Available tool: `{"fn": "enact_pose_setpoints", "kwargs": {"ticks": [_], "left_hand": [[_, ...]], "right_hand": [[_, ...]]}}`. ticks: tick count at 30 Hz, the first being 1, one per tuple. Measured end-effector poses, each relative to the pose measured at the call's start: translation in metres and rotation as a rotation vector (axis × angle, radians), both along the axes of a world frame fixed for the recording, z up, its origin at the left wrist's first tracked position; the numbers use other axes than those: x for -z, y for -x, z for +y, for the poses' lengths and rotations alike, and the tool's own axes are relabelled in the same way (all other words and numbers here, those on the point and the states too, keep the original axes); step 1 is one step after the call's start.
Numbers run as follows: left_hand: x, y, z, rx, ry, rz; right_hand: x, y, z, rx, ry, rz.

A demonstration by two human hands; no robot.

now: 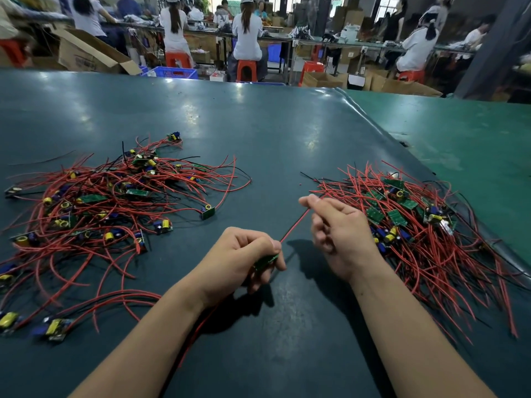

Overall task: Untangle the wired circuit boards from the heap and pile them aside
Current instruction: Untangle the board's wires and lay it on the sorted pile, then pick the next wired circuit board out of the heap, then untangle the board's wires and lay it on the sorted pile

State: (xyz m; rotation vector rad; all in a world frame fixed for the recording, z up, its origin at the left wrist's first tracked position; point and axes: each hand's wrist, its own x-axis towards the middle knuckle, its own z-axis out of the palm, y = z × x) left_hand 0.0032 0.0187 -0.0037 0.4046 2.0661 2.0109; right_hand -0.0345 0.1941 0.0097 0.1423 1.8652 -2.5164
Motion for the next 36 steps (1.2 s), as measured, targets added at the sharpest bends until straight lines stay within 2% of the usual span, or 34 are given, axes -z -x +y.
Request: {"fn": "enact_pose_setpoints", "kwargs": {"ticks": [3, 6, 8, 10, 12, 14, 16, 24, 26, 29, 36], "left_hand": [[0.000, 0.001, -0.003, 0.046, -0.027, 0.001], [0.002, 0.000, -0.005, 0.081, -0.050, -0.001], [0.003, 0.001, -0.003, 0.066, -0.104, 0.008], [0.002, 0.004, 0.000, -0.015, -0.193, 0.001], [0.002, 0.006, 0.003, -0.070, -0.266, -0.021], [0.001, 0.005, 0.006, -0.076, -0.275, -0.034], [0.000, 0.004, 0.007, -0.075, -0.250, -0.035], [-0.003, 0.001, 0.008, -0.053, -0.123, 0.028], [-0.005, 0.001, 0.007, -0.069, -0.116, 0.001], [-0.008, 0.004, 0.003, -0.149, -0.160, 0.046], [-0.007, 0.016, -0.014, -0.423, -0.269, 0.059]], "right_hand": [[0.000, 0.001, 0.001, 0.076, 0.037, 0.025], [-0.001, 0.002, 0.001, 0.049, 0.181, -0.080], [-0.003, 0.003, 0.006, 0.029, 0.207, -0.105], [-0.004, 0.001, 0.008, -0.031, 0.118, -0.087], [-0.003, -0.005, 0.002, -0.187, -0.050, -0.091], [0.000, -0.012, -0.007, -0.391, -0.208, -0.041], [0.002, -0.017, -0.011, -0.476, -0.322, 0.029], [-0.001, -0.022, -0.009, -0.631, -0.379, 0.036], [-0.002, -0.023, -0.011, -0.572, -0.384, 0.044], [-0.004, -0.018, -0.010, -0.277, -0.393, 0.096], [-0.007, -0.010, 0.003, 0.211, -0.223, 0.277]]}}
